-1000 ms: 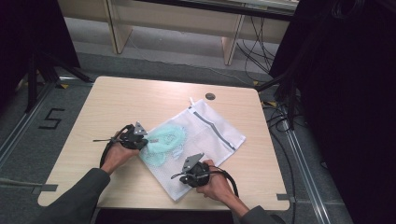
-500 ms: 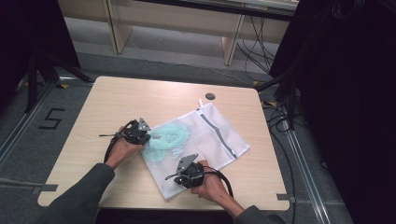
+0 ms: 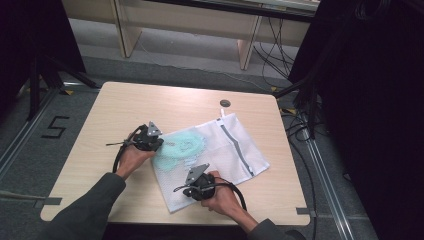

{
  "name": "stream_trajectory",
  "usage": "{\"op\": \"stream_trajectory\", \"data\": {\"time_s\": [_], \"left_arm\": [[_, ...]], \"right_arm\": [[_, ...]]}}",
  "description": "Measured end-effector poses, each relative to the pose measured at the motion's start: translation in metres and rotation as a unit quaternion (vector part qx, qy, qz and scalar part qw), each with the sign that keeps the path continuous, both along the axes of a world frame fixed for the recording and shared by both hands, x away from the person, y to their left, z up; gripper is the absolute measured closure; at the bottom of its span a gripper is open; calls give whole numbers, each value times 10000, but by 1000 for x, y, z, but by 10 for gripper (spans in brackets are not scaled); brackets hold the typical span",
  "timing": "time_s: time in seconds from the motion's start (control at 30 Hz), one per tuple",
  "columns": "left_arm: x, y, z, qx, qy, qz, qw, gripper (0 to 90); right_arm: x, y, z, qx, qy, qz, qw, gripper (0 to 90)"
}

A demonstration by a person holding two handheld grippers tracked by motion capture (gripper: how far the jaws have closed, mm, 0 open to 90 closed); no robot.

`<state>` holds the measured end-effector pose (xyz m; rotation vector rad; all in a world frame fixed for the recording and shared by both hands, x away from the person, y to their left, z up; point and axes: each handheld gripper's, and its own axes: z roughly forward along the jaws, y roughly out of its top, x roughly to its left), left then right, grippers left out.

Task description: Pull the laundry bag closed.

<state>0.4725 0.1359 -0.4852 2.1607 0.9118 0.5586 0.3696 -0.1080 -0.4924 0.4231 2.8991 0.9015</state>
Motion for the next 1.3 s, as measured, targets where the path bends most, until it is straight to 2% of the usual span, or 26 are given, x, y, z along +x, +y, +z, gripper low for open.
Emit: {"op": "stream_trajectory", "data": {"time_s": [0.03, 0.1, 0.17, 0.2, 0.23, 0.3, 0.33, 0.4, 0.43, 0.47, 0.5, 0.53, 0.57, 0.6, 0.63, 0.67, 0.73, 0.8, 0.87, 0.93, 0.97, 1.03, 1.07, 1.13, 1.23, 1.3], "left_arm": [[-6, 1, 3, -225, 32, -87, 9997, 894], [-17, 3, 6, -234, 189, -350, 9989, 894], [-29, 0, 4, -499, 340, -413, 9973, 894], [-36, -2, 2, -619, 442, -475, 9960, 894], [-42, -3, 1, -701, 496, -518, 9950, 894], [-56, -6, -1, -754, 609, -628, 9933, 894], [-63, -8, -3, -748, 664, -673, 9927, 894], [-75, -13, -7, -744, 821, -830, 9904, 894], [-78, -15, -8, -664, 839, -900, 9902, 894], [-80, -18, -9, -597, 799, -982, 9902, 893], [-80, -19, -10, -550, 855, -1039, 9894, 892], [-81, -22, -11, -609, 918, -972, 9892, 890], [-81, -24, -13, -583, 966, -1033, 9882, 890], [-80, -24, -14, -494, 927, -1117, 9882, 889], [-80, -26, -16, -499, 1004, -1073, 9879, 889], [-78, -26, -17, -444, 1000, -1084, 9881, 890], [-74, -25, -20, -393, 1010, -1059, 9884, 891], [-70, -25, -23, -248, 985, -1035, 9894, 892], [-67, -24, -24, -264, 979, -976, 9900, 893], [-65, -22, -23, -171, 966, -976, 9904, 893], [-64, -22, -24, -235, 990, -920, 9905, 893], [-63, -21, -23, -139, 946, -971, 9907, 894], [-64, -22, -23, -167, 985, -928, 9907, 894], [-62, -20, -23, -89, 933, -1013, 9904, 894], [-61, -18, -23, -148, 1011, -908, 9906, 894], [-60, -15, -22, 22, 913, -898, 9918, 895]], "right_arm": [[3, -4, 1, 40, -104, 37, 9999, 900], [9, -19, 7, 51, -215, -173, 9996, 900], [12, -24, 8, 58, -243, -231, 9994, 900], [11, -30, 10, 56, -155, -476, 9987, 900], [16, -36, 11, 25, -354, -384, 9986, 900], [20, -48, 12, 44, -333, -576, 9978, 900], [24, -59, 13, 12, -328, -768, 9965, 900], [25, -64, 13, -33, -301, -873, 9957, 900], [28, -70, 12, -78, -366, -925, 9950, 900], [33, -81, 12, -199, -434, -1051, 9933, 900], [35, -85, 11, -208, -414, -1066, 9932, 900], [36, -89, 10, -240, -443, -1153, 9921, 900], [36, -89, 10, -240, -443, -1153, 9921, 900], [37, -93, 10, -296, -413, -1187, 9916, 900], [38, -95, 9, -295, -398, -1265, 9907, 900], [40, -98, 8, -329, -395, -1258, 9907, 900], [41, -98, 6, -377, -445, -1238, 9906, 900], [41, -96, 6, -427, -363, -1254, 9905, 900], [42, -95, 4, -459, -417, -1144, 9915, 900], [42, -95, 4, -525, -379, -1127, 9915, 900], [42, -95, 3, -495, -393, -1165, 9912, 900], [42, -95, 3, -604, -359, -1126, 9912, 900], [41, -94, 3, -599, -293, -1194, 9906, 900], [41, -94, 3, -611, -343, -1170, 9907, 900], [39, -92, 3, -631, -408, -1106, 9910, 900], [36, -89, 3, -628, -345, -1069, 9917, 900]]}}
